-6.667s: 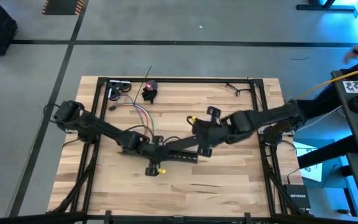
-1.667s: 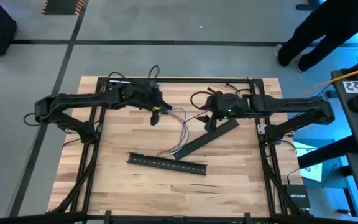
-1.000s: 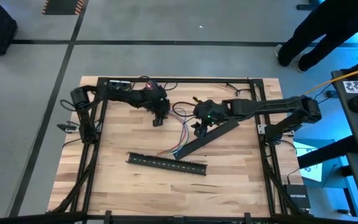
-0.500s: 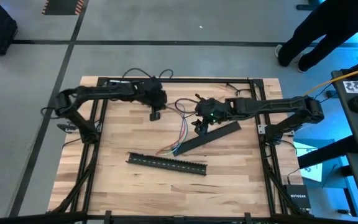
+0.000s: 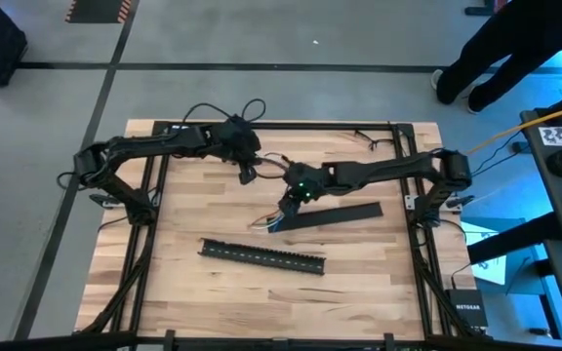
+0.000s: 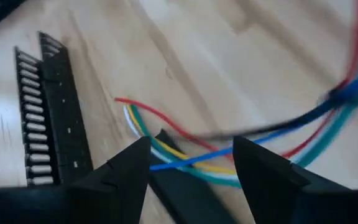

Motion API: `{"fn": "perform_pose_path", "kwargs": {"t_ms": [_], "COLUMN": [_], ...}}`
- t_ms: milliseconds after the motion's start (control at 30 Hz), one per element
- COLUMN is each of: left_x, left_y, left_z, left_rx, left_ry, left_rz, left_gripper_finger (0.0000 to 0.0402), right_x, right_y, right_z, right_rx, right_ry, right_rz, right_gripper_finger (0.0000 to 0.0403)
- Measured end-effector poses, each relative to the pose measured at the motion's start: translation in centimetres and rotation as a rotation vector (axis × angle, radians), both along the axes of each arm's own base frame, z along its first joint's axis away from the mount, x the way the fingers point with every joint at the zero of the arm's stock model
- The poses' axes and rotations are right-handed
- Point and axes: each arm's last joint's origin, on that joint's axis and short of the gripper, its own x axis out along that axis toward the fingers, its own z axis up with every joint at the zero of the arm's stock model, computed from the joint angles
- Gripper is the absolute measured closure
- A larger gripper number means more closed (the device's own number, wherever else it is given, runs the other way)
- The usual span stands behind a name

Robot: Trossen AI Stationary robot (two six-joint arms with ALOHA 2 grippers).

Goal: Ziptie cables
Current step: Put the cable wires into the black cable duct

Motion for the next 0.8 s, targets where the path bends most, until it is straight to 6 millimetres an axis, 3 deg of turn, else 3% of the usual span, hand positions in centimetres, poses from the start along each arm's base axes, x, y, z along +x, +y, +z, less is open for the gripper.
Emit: {"fn": "perform_pose_path", "kwargs": {"t_ms": [200,433,633,800], "left_x": [0.1,0.3,0.3,0.1], "left_y": [-0.1,-0.4,-0.6,-0.6], "left_z": [0.0,0.0,0.0,-0.1], "left_rx": [0.001,0.03,0.039,0.051], "left_ry": [0.001,0.001,0.011,0.038], "left_rz": [-0.004,-0.045,-0.072,-0.098], "left_gripper_finger": [0.0364,0.0363,0.0363,0.0363], "right_x": [1.1,2.0,1.9,2.2], "right_y": [-1.3,-2.0,-2.0,-1.9], "right_z": [-3.1,-5.0,-5.6,-4.1], "right_rx": [0.116,0.169,0.182,0.215], "right_ry": [0.038,0.016,0.038,0.001], "right_rz": [-0.255,-0.453,-0.509,-0.488], "right_gripper_finger": [0.0182,0.0182,0.0182,0.0182]}}
